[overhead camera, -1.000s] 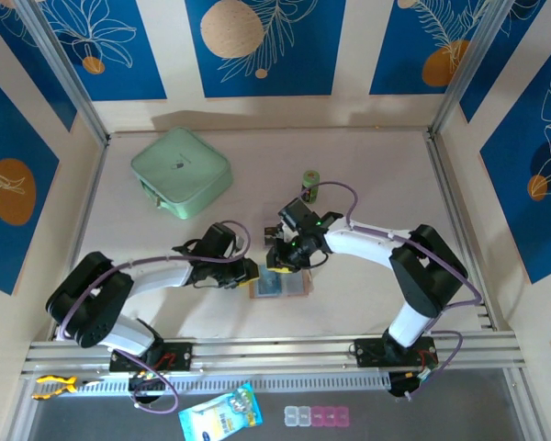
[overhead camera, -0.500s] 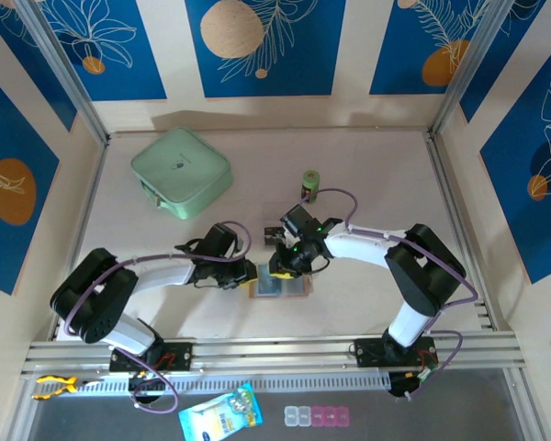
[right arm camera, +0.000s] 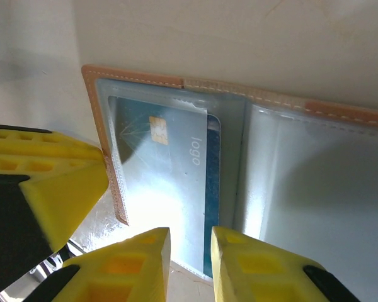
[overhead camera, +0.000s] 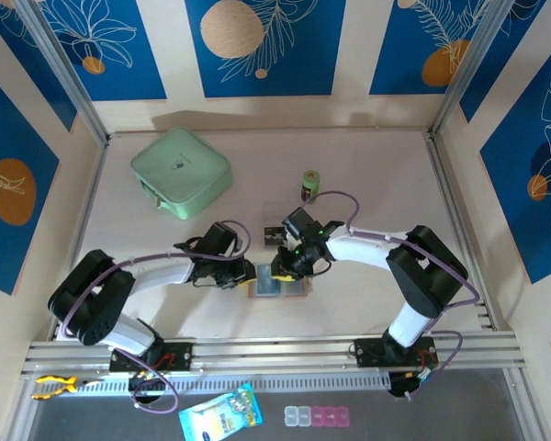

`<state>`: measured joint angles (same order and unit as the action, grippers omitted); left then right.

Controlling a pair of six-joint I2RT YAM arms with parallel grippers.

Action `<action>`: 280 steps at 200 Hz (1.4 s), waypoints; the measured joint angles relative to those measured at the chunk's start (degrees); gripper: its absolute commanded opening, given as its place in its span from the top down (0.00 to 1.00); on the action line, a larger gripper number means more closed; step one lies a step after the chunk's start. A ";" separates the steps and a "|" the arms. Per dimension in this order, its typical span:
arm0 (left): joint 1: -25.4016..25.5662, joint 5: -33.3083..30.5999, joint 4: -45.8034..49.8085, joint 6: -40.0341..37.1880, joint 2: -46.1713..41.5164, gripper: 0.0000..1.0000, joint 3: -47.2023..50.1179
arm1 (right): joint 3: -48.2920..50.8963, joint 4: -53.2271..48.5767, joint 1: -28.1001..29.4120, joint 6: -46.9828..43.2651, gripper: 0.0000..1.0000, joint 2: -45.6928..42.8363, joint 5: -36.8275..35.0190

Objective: Take the credit cards out of the card holder

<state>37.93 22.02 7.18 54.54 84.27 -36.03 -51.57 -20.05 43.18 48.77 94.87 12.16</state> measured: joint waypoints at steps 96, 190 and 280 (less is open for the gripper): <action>0.98 -0.79 -0.13 -0.02 1.86 0.81 -1.27 | 0.70 1.99 -0.07 -0.04 0.77 -0.17 0.26; 0.98 -2.16 0.28 -0.48 2.89 0.83 -1.25 | 0.70 3.17 -0.28 -0.07 0.78 1.38 1.36; 0.98 -2.14 -0.26 -0.66 3.37 0.84 -1.31 | 0.92 4.42 -0.33 -0.28 0.79 2.54 1.73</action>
<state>38.92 19.88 6.92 53.89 87.64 -37.34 -50.65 -15.64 42.85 48.49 97.41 13.89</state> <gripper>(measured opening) 0.161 0.205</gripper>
